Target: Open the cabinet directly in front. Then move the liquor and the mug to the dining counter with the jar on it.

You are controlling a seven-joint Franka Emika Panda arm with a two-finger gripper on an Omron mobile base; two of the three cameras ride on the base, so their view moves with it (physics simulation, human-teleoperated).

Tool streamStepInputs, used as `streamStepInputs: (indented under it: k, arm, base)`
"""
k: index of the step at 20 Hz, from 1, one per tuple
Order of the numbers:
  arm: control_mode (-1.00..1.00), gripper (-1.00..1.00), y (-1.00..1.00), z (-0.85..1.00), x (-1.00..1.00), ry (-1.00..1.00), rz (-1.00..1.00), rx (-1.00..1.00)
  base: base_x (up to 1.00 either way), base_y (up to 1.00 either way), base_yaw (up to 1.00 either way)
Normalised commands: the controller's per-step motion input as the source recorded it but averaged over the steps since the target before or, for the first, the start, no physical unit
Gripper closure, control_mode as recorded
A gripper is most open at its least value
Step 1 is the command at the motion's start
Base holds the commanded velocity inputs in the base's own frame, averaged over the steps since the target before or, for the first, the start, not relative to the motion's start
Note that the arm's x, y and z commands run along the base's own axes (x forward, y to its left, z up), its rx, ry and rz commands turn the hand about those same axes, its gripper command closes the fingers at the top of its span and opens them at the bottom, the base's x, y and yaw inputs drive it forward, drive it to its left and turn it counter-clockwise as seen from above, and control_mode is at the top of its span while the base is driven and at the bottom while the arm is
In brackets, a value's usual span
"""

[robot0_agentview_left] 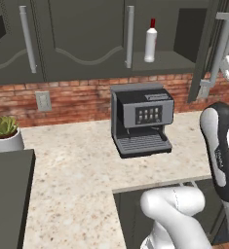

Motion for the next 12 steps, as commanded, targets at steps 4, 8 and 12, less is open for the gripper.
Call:
streamStepInputs:
  k: [4, 8, 12]
  arm:
    - [-1.00, -1.00, -0.12, -0.01, -1.00, 0.06, 0.09, -0.01]
    - [-1.00, -1.00, 0.01, -0.34, -1.00, 0.11, 0.13, -0.12]
    - [-1.00, -1.00, 0.04, -0.22, -1.00, 0.19, 0.14, -0.11]
  base:
    - [0.00, 0.00, 0.00]
    - [0.00, 0.00, 0.00]
    - [0.00, 0.00, 0.00]
